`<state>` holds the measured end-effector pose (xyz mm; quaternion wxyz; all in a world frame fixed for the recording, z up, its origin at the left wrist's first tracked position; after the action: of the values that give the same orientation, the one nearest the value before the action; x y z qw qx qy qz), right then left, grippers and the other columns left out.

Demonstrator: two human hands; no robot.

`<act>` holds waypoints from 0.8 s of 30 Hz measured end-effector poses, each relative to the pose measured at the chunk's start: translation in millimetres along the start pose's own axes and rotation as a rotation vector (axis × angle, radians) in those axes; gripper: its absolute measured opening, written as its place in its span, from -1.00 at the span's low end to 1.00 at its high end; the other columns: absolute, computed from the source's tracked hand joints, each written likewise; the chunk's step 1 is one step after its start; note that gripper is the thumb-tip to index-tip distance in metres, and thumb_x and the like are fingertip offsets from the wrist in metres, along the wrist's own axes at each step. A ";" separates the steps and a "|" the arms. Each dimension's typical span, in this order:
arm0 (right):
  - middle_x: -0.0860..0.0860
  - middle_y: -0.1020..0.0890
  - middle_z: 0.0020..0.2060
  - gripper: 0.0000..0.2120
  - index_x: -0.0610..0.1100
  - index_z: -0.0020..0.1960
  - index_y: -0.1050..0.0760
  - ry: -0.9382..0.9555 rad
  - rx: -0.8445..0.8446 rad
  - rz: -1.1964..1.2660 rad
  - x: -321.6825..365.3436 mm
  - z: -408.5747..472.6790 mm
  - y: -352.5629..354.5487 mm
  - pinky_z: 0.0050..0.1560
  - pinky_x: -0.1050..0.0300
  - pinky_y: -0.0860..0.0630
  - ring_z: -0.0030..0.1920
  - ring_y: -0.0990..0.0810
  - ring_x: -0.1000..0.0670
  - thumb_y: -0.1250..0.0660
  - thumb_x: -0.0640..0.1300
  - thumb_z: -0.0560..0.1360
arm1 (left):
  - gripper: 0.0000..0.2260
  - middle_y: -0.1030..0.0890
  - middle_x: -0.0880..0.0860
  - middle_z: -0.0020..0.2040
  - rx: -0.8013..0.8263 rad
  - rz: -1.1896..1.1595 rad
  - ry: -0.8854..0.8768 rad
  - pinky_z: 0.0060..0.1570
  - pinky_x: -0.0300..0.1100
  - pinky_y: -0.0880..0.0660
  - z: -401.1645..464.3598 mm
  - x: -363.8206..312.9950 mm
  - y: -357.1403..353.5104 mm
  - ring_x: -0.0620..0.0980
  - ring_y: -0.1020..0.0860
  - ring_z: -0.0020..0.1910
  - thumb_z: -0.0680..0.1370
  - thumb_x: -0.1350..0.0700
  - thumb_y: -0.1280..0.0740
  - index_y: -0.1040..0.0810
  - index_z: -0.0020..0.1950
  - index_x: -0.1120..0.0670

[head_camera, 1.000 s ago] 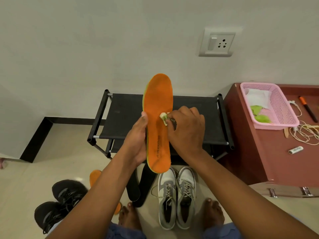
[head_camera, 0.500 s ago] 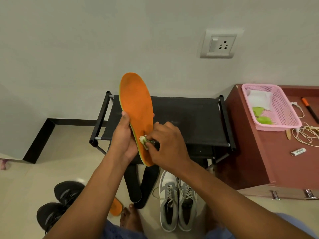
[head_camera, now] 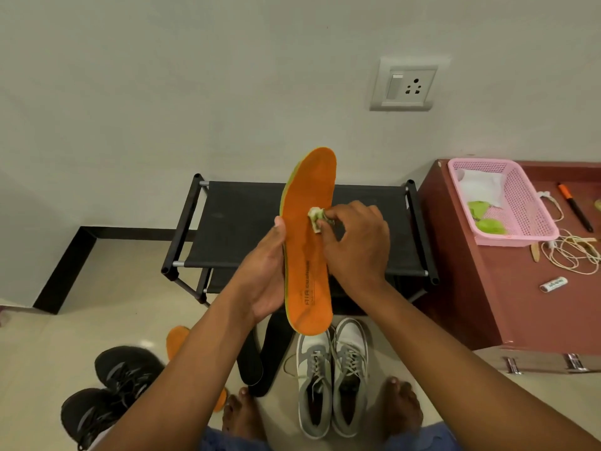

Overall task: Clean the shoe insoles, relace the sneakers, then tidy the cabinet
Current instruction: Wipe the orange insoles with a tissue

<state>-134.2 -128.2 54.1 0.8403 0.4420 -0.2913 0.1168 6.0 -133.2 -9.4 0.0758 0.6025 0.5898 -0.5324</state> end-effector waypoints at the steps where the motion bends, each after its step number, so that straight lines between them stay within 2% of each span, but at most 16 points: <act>1: 0.10 -0.64 -0.11 -0.89 0.00 0.00 -0.66 -0.021 -0.022 0.014 -4.1 2.4 3.6 -0.10 -0.01 -0.48 -0.09 -0.50 0.03 -0.45 0.02 0.53 | -0.52 -0.63 0.18 0.33 0.003 0.006 -0.005 0.08 0.11 -0.65 -0.7 -0.8 -2.7 0.20 -0.64 0.24 0.70 -0.22 -0.01 -0.44 0.48 -0.02; 3: 0.09 -0.64 -0.11 -0.89 0.00 0.01 -0.66 -0.056 -0.047 0.048 -11.2 5.5 6.2 -0.10 -0.07 -0.52 -0.10 -0.52 0.02 -0.44 0.00 0.54 | -0.56 -0.66 0.16 0.28 -0.003 0.017 -0.005 -0.02 0.06 -0.67 -1.4 -0.8 -4.1 0.19 -0.67 0.20 0.70 -0.21 -0.03 -0.46 0.43 -0.04; 5: 0.08 -0.63 -0.10 -0.89 -0.02 0.04 -0.66 -0.065 -0.052 0.081 -13.1 5.3 4.4 -0.10 -0.10 -0.54 -0.11 -0.53 0.02 -0.44 -0.01 0.55 | -0.57 -0.68 0.14 0.25 -0.026 0.027 -0.004 -0.03 0.06 -0.67 -1.0 -0.9 -1.0 0.19 -0.67 0.19 0.69 -0.23 -0.05 -0.47 0.41 -0.06; 8: 0.08 -0.62 -0.11 -0.87 -0.03 0.05 -0.68 -0.009 -0.013 0.114 -1.2 -1.3 -3.7 -0.10 -0.08 -0.53 -0.11 -0.52 0.03 -0.44 -0.01 0.56 | -0.50 -0.65 0.16 0.30 -0.063 0.020 -0.006 0.12 0.15 -0.63 0.9 -2.1 8.4 0.22 -0.63 0.26 0.68 -0.27 -0.04 -0.45 0.46 -0.04; 11: 0.09 -0.62 -0.13 -0.86 -0.02 0.02 -0.68 0.102 0.082 0.131 24.3 -16.2 -17.7 -0.10 0.03 -0.48 -0.11 -0.48 0.07 -0.43 0.02 0.55 | -0.45 -0.61 0.20 0.35 -0.103 -0.021 -0.023 0.32 0.23 -0.51 2.8 -4.1 18.8 0.24 -0.58 0.34 0.68 -0.28 -0.02 -0.45 0.49 0.02; 16: 0.10 -0.63 -0.13 -0.84 0.00 -0.02 -0.67 0.239 0.181 0.148 55.6 -38.8 -33.4 -0.04 0.13 -0.42 -0.07 -0.48 0.11 -0.38 0.06 0.54 | -0.42 -0.67 0.17 0.27 -0.173 -0.055 -0.042 0.23 0.13 -0.56 1.8 -8.6 30.4 0.19 -0.65 0.25 0.66 -0.30 -0.07 -0.46 0.46 0.08; 20: 0.13 -0.63 -0.12 -0.85 0.03 -0.05 -0.63 0.237 0.134 0.074 51.8 -30.9 -26.0 -0.08 0.12 -0.38 -0.08 -0.48 0.09 -0.39 0.09 0.55 | -0.44 -0.66 0.18 0.28 -0.144 -0.027 -0.036 0.19 0.13 -0.59 1.8 -7.6 23.9 0.21 -0.64 0.26 0.67 -0.29 -0.05 -0.47 0.46 0.06; 24: 0.12 -0.63 -0.13 -0.85 0.03 -0.06 -0.61 0.168 0.017 0.016 37.1 -12.6 -5.7 -0.13 0.09 -0.36 -0.11 -0.47 0.07 -0.40 0.10 0.55 | -0.48 -0.62 0.20 0.33 -0.076 0.022 -0.033 0.18 0.17 -0.61 1.7 -5.0 11.3 0.25 -0.60 0.31 0.69 -0.27 -0.03 -0.48 0.47 0.00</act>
<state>-96.9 -123.7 66.7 0.8572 0.4351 -0.2222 0.1627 15.3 -140.8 -12.6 0.1141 0.5967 0.6017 -0.5185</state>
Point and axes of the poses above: each hand's wrist, its own z-axis towards the middle knuckle, its own y-axis out of the back of the hand, x = y × z, the point moved 10 cm from there along z, towards the middle knuckle
